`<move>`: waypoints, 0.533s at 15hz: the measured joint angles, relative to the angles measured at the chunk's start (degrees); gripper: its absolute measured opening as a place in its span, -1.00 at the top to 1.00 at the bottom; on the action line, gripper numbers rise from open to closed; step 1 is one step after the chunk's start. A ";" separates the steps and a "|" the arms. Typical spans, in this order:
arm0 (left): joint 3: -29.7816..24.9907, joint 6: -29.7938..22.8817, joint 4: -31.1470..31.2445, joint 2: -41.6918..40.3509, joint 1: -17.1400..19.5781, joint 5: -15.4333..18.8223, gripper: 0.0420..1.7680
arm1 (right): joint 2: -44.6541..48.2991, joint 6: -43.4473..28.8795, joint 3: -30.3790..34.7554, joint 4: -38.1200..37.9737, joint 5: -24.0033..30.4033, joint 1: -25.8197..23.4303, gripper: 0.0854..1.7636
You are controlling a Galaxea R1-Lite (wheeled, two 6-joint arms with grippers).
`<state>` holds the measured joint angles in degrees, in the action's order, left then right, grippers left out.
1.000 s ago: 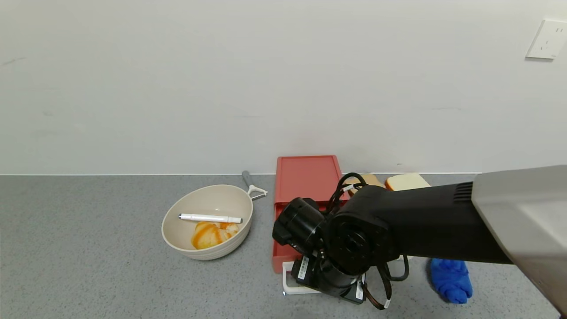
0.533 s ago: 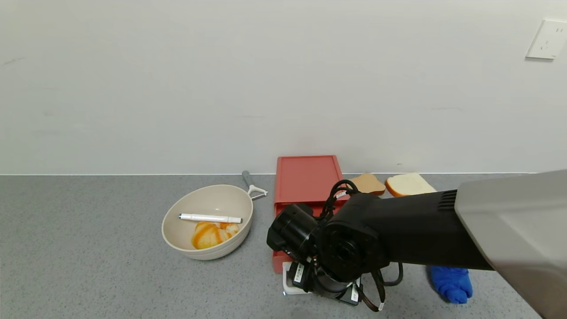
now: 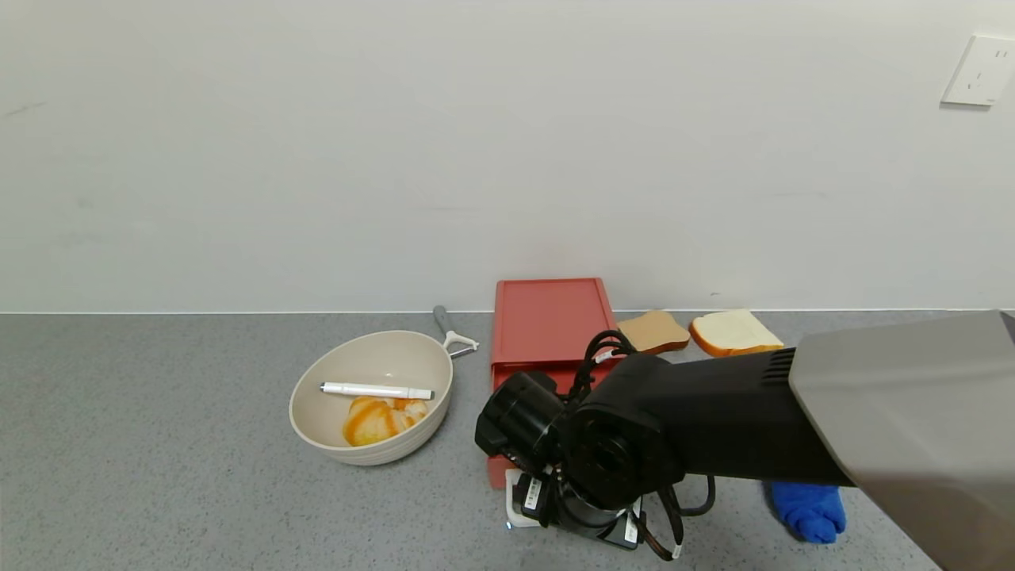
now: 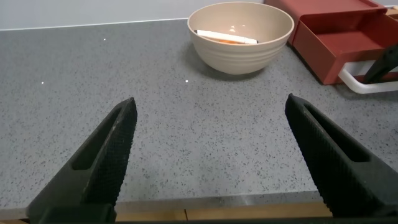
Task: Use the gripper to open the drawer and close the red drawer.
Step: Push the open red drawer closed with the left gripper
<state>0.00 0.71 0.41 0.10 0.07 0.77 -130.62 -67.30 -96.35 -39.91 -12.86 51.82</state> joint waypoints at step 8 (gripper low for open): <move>0.00 0.00 0.00 0.00 0.00 0.00 -0.94 | -1.21 0.60 -2.65 0.00 0.22 -0.87 -0.94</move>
<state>0.00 0.71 0.41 0.10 0.07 0.77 -131.83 -66.71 -99.00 -39.91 -12.64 50.96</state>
